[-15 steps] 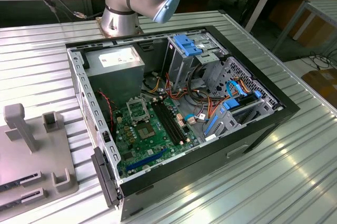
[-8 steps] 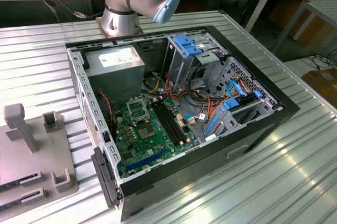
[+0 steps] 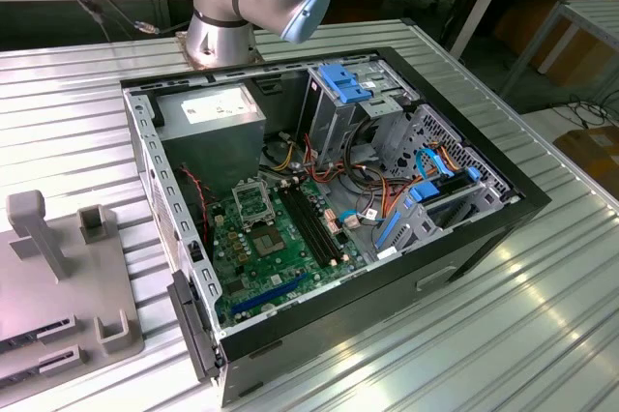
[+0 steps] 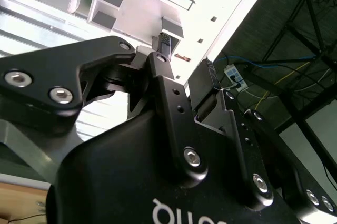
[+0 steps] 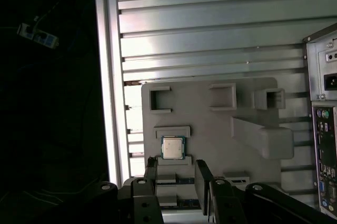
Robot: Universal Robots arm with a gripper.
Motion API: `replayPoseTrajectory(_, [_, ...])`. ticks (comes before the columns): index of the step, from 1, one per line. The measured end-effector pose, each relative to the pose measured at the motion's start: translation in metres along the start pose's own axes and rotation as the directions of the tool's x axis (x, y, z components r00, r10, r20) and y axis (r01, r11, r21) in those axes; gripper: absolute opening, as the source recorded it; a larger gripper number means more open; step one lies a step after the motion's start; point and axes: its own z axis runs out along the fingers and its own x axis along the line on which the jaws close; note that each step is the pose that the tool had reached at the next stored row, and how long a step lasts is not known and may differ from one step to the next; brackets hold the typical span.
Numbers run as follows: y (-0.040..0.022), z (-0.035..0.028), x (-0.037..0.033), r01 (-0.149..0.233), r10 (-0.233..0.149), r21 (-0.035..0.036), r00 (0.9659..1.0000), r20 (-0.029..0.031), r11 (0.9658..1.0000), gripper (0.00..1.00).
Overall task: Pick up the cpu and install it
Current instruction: 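Pick up the cpu and move it towards the insertion slot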
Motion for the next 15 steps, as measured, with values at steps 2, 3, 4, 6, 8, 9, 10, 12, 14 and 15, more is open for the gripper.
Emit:
replayPoseTrajectory(2, [-0.0001,0.0015,-0.0001,0.0,0.0,0.0,1.0,0.0,1.0,0.42])
replayPoseTrajectory(3, [-0.0001,0.0024,-0.0001,0.0,0.0,-0.0001,1.0,0.0001,1.0,0.42])
replayPoseTrajectory(4, [-0.0001,0.0036,-0.0002,0.0,0.0,0.0,1.0,0.0,1.0,0.42])
replayPoseTrajectory(6, [-0.0003,0.007,-0.0004,0.0,0.0,0.0,1.0,0.0,1.0,0.42])
replayPoseTrajectory(8, [-0.0004,0.011,-0.0006,0.0,0.0,-0.0001,1.0,0.0001,1.0,0.42])
replayPoseTrajectory(9, [-0.0012,0.0144,-0.0008,0.0,0.0,0.0,1.0,0.0,1.0,0.42])
replayPoseTrajectory(10, [-0.0021,0.0162,-0.001,0.001,-0.001,0.0001,1.0,0.0,1.0,0.42])
replayPoseTrajectory(12, [-0.0061,0.0213,-0.0016,0.003,-0.003,0.0003,1.0,-0.0005,1.0,0.42])
replayPoseTrajectory(14, [-0.0094,0.0243,-0.0021,0.007,-0.007,0.0004,1.0,-0.0007,1.0,0.42])
replayPoseTrajectory(15, [-0.0104,0.0257,-0.0022,0.012,-0.012,0.0005,0.9999,-0.0007,0.9999,0.42])
